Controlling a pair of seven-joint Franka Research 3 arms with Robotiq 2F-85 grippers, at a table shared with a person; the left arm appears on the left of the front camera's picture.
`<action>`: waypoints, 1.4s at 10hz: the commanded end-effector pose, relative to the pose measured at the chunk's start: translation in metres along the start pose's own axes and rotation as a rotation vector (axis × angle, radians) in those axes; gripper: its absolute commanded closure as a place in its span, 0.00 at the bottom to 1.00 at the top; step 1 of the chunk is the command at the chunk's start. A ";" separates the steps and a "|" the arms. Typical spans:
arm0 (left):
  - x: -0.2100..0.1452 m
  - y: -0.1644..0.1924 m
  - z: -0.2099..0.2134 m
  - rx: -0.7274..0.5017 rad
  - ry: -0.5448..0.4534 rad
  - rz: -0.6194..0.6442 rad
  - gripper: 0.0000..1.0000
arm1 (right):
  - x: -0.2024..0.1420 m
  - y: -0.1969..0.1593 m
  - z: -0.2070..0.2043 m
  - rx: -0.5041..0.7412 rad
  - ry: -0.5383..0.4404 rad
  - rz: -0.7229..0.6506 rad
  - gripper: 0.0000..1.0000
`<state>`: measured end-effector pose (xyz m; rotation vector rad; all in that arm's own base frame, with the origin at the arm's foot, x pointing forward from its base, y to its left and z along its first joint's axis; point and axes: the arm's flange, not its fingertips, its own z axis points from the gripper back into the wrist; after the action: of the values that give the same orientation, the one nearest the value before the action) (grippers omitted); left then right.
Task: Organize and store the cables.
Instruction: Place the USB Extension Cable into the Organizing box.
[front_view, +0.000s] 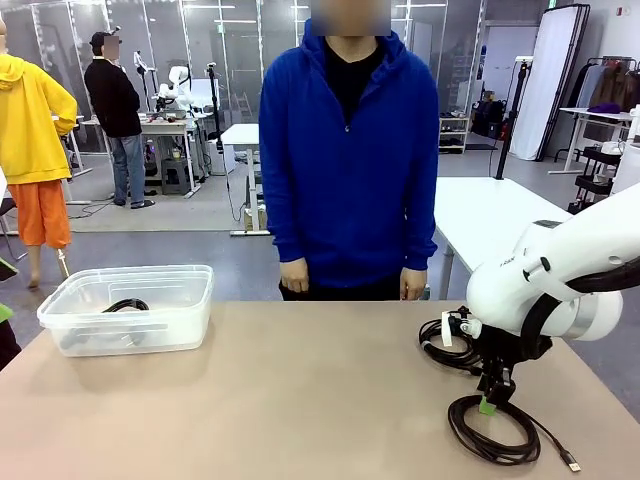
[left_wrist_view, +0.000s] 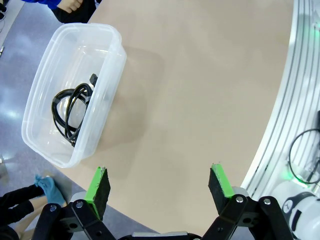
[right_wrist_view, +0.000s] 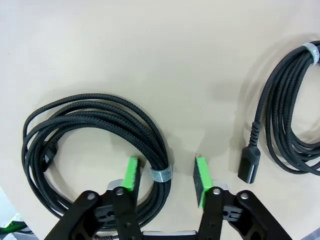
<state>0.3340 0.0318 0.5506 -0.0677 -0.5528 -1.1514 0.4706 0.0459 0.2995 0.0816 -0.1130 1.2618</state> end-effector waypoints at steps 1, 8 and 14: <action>0.000 0.000 0.001 0.001 -0.002 0.000 0.00 | 0.002 0.006 -0.003 -0.032 0.036 -0.012 1.00; 0.000 0.000 0.001 0.001 -0.002 0.000 0.00 | 0.007 0.013 0.014 -0.075 0.040 0.013 1.00; 0.000 0.000 0.001 0.001 -0.002 0.000 0.00 | 0.020 0.032 0.092 -0.187 0.088 0.060 1.00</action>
<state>0.3340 0.0318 0.5507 -0.0676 -0.5529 -1.1513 0.4444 0.0547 0.3940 -0.1211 -0.1833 1.3333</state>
